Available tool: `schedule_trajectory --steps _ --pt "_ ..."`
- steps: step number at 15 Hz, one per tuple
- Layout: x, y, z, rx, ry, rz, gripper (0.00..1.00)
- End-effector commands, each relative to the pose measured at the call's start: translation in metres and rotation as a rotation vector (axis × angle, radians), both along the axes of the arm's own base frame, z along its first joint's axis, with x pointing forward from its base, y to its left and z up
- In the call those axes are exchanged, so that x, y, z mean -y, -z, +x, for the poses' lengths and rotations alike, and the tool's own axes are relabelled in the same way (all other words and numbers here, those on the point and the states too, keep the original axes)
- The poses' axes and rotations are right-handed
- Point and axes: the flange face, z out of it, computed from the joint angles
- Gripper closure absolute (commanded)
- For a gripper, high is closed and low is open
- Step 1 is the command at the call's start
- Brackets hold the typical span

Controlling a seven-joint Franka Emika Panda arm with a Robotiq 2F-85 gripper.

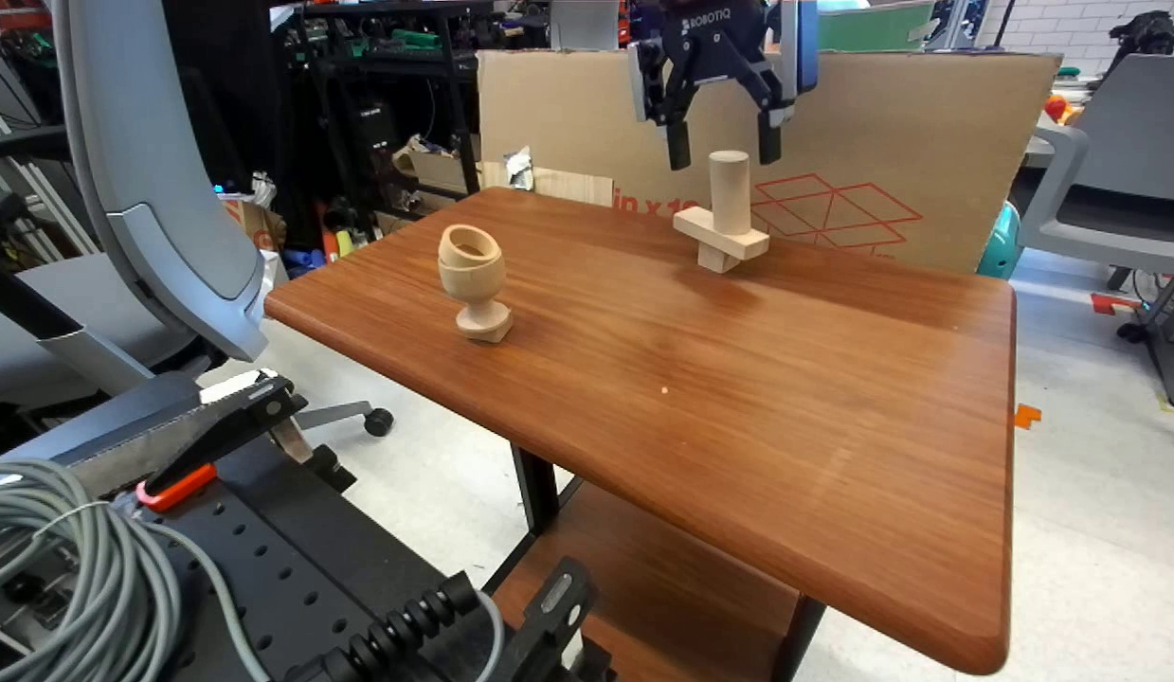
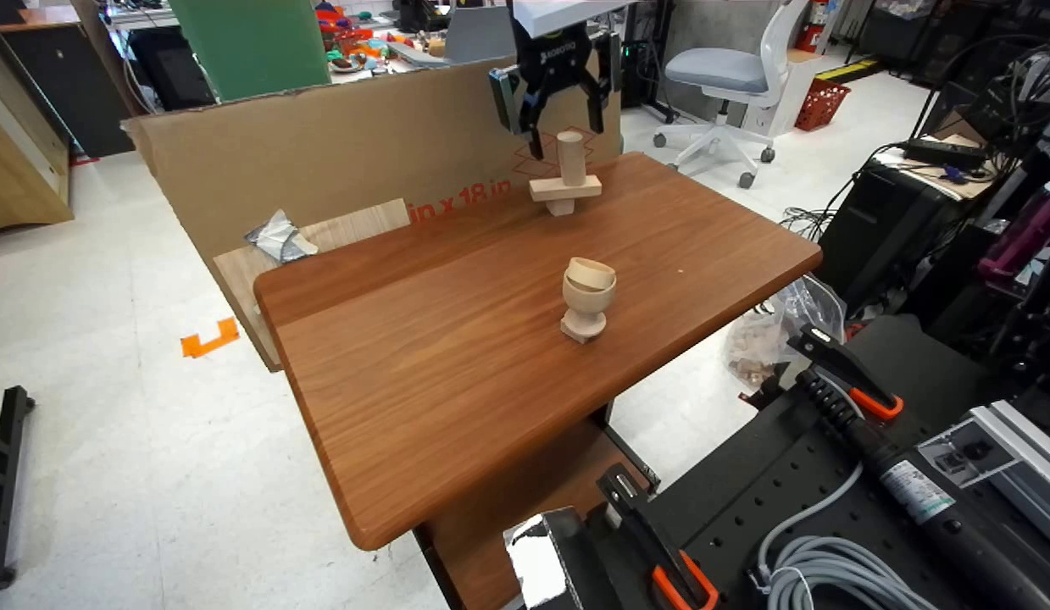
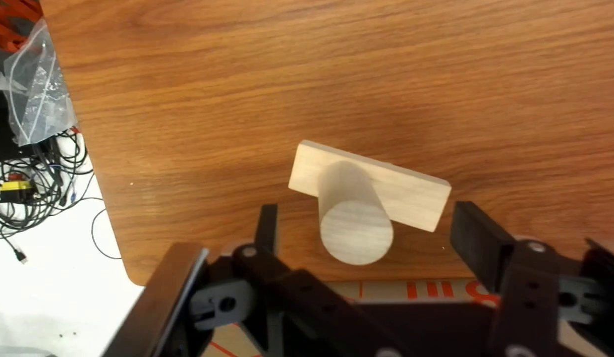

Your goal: Pick up the round wooden rod and put it on top of the rectangular wooden block

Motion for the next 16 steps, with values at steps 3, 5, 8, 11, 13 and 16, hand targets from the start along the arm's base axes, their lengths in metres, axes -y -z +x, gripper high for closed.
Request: schedule_trajectory --steps 3,5,8,11,13,16 --pt "-0.015 -0.055 -0.024 0.033 -0.042 0.012 0.00" --pt "-0.021 -0.076 -0.044 0.049 -0.078 0.021 0.00" --pt "-0.027 -0.098 -0.080 0.038 -0.151 0.060 0.00" --pt "-0.031 -0.117 -0.118 0.054 -0.221 0.065 0.00" --pt "-0.033 -0.110 -0.096 0.036 -0.197 0.057 0.00" --pt "-0.032 -0.123 -0.122 0.052 -0.231 0.063 0.00"
